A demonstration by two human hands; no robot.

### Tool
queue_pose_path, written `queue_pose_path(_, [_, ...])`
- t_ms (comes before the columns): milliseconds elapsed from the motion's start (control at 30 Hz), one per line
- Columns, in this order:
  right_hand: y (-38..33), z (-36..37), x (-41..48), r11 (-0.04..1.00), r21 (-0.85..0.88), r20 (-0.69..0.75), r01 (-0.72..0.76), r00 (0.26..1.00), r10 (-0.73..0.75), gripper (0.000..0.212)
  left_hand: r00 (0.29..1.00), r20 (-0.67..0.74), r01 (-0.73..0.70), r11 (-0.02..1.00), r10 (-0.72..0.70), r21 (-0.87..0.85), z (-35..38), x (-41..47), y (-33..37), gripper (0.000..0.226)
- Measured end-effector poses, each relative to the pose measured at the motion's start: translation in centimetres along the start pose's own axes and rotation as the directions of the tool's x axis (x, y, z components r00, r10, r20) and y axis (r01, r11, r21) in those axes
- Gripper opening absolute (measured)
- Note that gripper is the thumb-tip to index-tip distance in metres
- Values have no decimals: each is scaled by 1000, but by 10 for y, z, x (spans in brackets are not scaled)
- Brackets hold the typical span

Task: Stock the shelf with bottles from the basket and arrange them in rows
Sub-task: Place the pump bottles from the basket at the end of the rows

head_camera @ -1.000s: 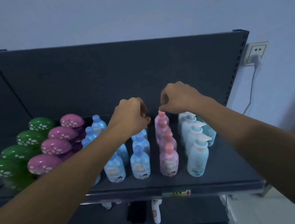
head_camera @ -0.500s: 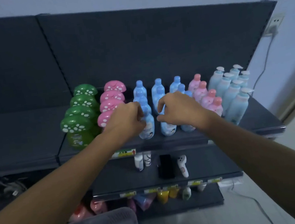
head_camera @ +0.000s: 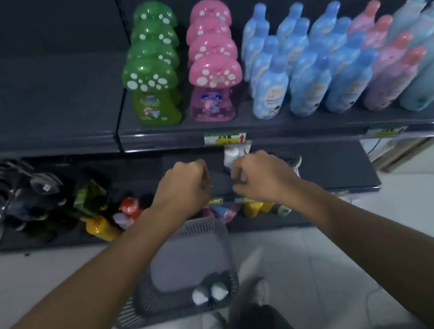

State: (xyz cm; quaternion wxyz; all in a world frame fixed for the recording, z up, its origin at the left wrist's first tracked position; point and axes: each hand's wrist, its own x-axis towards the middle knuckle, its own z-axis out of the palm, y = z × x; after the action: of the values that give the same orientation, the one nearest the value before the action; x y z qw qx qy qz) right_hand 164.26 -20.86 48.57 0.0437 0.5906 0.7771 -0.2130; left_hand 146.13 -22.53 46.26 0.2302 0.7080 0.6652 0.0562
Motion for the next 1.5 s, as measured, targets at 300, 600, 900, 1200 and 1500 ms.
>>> queue_pose_path(300, [-11, 148, 9, 999, 26, 261, -43, 965, 35, 24, 957, 268, 129, 991, -116, -34, 126, -33, -84, 17])
queue_pose_path(600, [-12, 283, 8, 1000, -3, 440, -30, 897, 29, 11, 862, 476, 177, 983, -175, 42, 241, -66, -129, 32])
queue_pose_path(900, [-10, 343, -2, 994, -110, 540, 26, 841, 38, 22, 859, 495, 90, 990, -133, 111, 290, -79, -137, 35])
queue_pose_path(1200, [-8, 350, -3, 992, -126, 547, 11, 835, 60, 31, 833, 530, 157, 987, -156, 45, 296, -78, -140, 31])
queue_pose_path(1500, [-7, 343, -5, 996, -92, 465, -3, 884, 46, 25, 852, 492, 145, 983, -181, 110, 281, -81, -134, 36])
